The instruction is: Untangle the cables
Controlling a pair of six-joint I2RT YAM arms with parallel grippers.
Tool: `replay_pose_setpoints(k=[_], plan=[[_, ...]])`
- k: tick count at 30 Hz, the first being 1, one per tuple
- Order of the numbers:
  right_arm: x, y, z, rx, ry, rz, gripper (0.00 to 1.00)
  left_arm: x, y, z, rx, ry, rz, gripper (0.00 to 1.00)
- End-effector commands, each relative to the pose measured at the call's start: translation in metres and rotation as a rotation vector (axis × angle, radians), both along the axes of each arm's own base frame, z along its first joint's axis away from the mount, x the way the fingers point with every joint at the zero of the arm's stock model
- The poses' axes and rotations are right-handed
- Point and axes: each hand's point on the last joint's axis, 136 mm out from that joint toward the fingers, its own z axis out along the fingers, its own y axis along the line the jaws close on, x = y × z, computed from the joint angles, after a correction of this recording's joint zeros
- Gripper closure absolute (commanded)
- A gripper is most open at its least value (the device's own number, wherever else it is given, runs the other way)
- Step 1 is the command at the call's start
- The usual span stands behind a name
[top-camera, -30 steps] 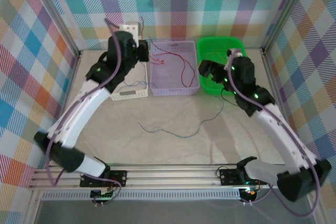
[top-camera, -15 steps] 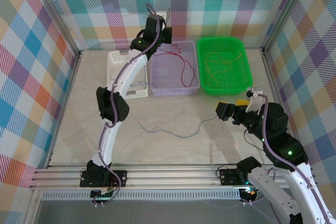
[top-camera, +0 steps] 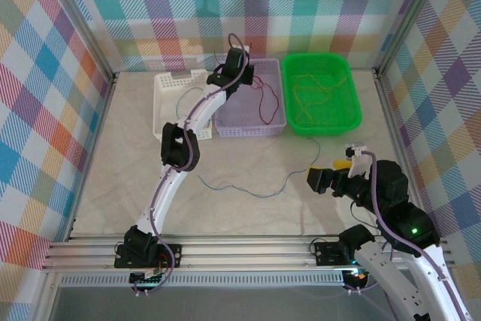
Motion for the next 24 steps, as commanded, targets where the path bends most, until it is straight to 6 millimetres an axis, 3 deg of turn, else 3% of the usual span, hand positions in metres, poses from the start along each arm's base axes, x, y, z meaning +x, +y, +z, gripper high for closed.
replay_pose_setpoints(k=[1,8,9,12,15,19,20,24], plan=[[-0.006,0.007,0.003,0.004,-0.019,0.057,0.0,-0.009,-0.014,-0.001,0.012,0.011,-0.023,1.0],[-0.01,0.009,0.004,0.018,-0.027,0.079,0.0,-0.031,-0.032,-0.035,0.028,0.099,-0.074,1.0],[-0.01,0.01,0.004,0.019,-0.027,0.081,0.0,-0.033,-0.034,-0.037,0.029,0.111,-0.083,0.92],[-0.011,0.01,0.005,0.019,-0.028,0.085,0.0,-0.041,-0.037,-0.039,0.025,0.141,-0.105,0.55],[-0.011,0.011,0.004,0.02,-0.026,0.088,0.0,-0.045,-0.035,-0.033,0.002,0.151,-0.102,0.36],[-0.011,0.012,0.003,0.02,-0.021,0.093,0.0,-0.045,-0.032,-0.003,-0.049,0.103,-0.1,0.13],[-0.011,0.012,0.004,0.02,-0.021,0.093,0.0,-0.044,-0.03,0.003,-0.063,0.096,-0.097,0.01],[-0.011,0.012,0.004,0.02,-0.023,0.093,0.0,-0.042,-0.02,0.028,-0.13,0.076,-0.076,0.0]])
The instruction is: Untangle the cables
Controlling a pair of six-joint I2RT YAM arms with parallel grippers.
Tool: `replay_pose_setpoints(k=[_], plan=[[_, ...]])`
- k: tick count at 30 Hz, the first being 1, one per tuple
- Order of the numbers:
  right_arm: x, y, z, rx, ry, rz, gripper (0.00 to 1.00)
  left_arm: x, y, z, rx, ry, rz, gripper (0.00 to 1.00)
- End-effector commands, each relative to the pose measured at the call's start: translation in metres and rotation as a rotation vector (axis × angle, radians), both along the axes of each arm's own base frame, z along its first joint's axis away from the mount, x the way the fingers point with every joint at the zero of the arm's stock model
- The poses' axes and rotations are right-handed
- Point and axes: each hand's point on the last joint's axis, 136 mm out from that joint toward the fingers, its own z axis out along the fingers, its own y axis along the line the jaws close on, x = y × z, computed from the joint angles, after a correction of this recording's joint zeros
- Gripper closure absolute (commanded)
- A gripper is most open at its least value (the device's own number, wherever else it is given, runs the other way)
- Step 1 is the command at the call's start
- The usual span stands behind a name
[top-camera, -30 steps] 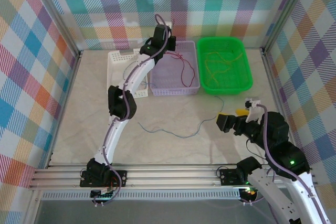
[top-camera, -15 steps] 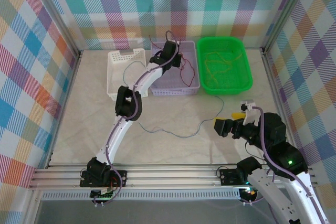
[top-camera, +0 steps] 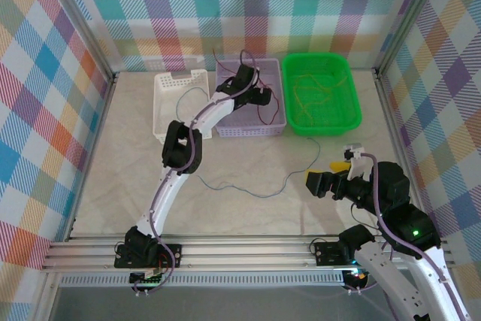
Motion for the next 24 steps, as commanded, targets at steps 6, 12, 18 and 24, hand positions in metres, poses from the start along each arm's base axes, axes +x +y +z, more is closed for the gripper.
replay_pose_setpoints(k=[6,12,18,24], plan=[[-0.001,0.004,-0.001,-0.008,-0.012,0.031,0.0,-0.006,0.018,0.116,-0.298,-0.203,0.027,0.0],[0.0,0.005,-0.002,-0.013,-0.001,0.036,0.0,-0.022,0.026,0.139,-0.425,-0.218,0.01,0.0],[0.005,0.001,-0.009,-0.045,0.028,0.008,0.0,-0.044,0.035,0.168,-0.471,-0.188,0.041,0.0],[0.015,0.004,-0.03,-0.099,0.137,-0.003,0.0,-0.076,0.073,0.189,-0.414,-0.113,0.163,0.0]])
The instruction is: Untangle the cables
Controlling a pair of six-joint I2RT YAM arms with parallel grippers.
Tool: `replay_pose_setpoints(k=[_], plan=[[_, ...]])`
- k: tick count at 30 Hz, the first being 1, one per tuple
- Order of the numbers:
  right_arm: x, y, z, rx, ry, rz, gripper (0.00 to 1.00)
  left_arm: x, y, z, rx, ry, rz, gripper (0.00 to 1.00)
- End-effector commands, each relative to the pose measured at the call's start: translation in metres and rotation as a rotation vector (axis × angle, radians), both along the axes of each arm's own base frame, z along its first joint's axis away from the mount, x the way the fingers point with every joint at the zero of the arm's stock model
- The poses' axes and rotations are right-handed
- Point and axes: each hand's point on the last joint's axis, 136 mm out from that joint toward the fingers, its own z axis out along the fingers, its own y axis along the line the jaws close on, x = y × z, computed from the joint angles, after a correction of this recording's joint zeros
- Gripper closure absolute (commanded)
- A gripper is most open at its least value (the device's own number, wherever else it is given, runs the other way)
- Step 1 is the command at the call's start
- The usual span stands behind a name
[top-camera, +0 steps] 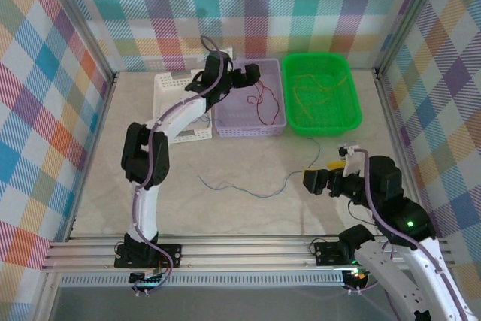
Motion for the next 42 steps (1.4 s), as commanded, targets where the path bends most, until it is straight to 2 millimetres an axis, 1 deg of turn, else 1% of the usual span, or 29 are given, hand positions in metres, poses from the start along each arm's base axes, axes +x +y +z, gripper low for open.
replay_pose_setpoints(k=[1,4,7,9,12,16,19,21,25,27,33,36,37,42], plan=[[0.004,0.001,-0.008,-0.041,0.037,0.002,0.0,-0.03,0.034,0.033,-0.008,0.035,0.084,0.0],[0.008,0.002,-0.013,-0.051,0.063,0.001,0.0,-0.051,0.053,0.02,0.047,0.073,0.127,0.0],[0.009,0.003,-0.017,-0.059,0.08,0.004,0.0,-0.07,0.074,0.004,0.109,0.175,0.186,0.0],[0.009,0.003,-0.017,-0.058,0.078,0.005,0.0,-0.084,0.086,-0.008,0.108,0.225,0.221,0.0],[0.008,0.004,-0.016,-0.053,0.074,0.01,0.0,-0.107,0.104,-0.032,0.082,0.3,0.264,0.0],[0.008,0.007,-0.016,-0.043,0.078,0.023,0.0,-0.131,0.11,-0.053,0.094,0.381,0.262,0.0],[0.007,0.008,-0.017,-0.04,0.084,0.031,0.0,-0.139,0.116,-0.064,0.117,0.412,0.275,0.01],[0.006,0.008,-0.016,-0.036,0.079,0.031,0.0,-0.143,0.117,-0.072,0.124,0.433,0.273,0.02],[0.005,0.008,-0.015,-0.03,0.071,0.03,0.0,-0.149,0.119,-0.09,0.152,0.473,0.269,0.09],[0.005,0.008,-0.014,-0.028,0.07,0.032,0.0,-0.148,0.121,-0.097,0.175,0.481,0.279,0.12],[0.005,0.01,-0.016,-0.028,0.077,0.042,0.0,-0.137,0.124,-0.115,0.242,0.505,0.297,0.23],[0.005,0.009,-0.015,-0.029,0.073,0.037,0.0,-0.127,0.121,-0.117,0.254,0.505,0.291,0.34],[0.005,0.009,-0.015,-0.03,0.072,0.036,0.0,-0.123,0.12,-0.117,0.262,0.502,0.291,0.34],[0.004,0.01,-0.014,-0.024,0.072,0.048,0.0,-0.109,0.12,-0.13,0.318,0.528,0.3,0.35]])
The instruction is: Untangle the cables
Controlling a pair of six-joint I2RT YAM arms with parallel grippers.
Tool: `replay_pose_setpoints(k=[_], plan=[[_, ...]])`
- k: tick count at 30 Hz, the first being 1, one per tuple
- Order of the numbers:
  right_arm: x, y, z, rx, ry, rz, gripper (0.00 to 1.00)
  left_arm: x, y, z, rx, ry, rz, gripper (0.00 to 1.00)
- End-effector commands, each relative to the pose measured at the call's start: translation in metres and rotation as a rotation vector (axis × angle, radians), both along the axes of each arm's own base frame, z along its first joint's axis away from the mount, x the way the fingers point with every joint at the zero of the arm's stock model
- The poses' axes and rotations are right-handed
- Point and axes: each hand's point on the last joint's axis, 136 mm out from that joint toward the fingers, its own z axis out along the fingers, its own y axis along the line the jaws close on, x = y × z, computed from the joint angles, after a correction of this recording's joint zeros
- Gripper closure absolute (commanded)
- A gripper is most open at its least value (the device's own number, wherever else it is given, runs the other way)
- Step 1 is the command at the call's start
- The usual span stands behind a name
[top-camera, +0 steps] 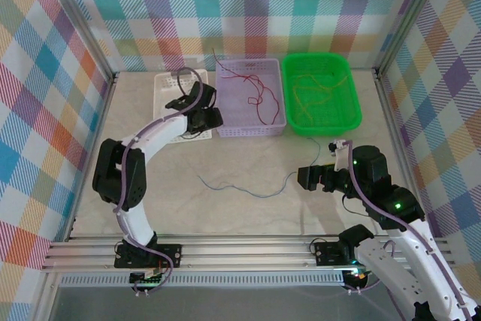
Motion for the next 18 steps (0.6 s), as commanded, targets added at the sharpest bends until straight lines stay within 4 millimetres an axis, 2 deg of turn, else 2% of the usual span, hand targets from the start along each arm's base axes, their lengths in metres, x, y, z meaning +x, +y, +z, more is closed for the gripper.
replay_pose_setpoints(k=[1,4,8,9,10,11,18], plan=[[-0.004,0.004,0.003,0.009,-0.013,0.035,0.0,0.01,0.008,-0.001,0.059,0.009,0.001,0.39],[-0.004,0.005,0.004,0.011,-0.015,0.039,0.0,0.016,0.009,-0.002,0.08,0.003,0.002,0.45],[-0.005,0.005,0.004,0.013,-0.016,0.042,0.0,0.023,0.008,-0.007,0.105,0.017,-0.002,0.48],[-0.005,0.005,0.004,0.014,-0.017,0.042,0.0,0.024,0.008,-0.009,0.107,0.022,-0.003,0.52],[-0.005,0.005,0.004,0.012,-0.014,0.044,0.0,0.024,0.008,-0.012,0.11,0.026,-0.004,0.61],[-0.005,0.005,0.004,0.013,-0.015,0.044,0.0,0.024,0.008,-0.013,0.112,0.03,-0.005,0.63],[-0.005,0.006,0.004,0.015,-0.016,0.047,0.0,0.023,0.011,-0.024,0.126,0.05,-0.003,0.65]])
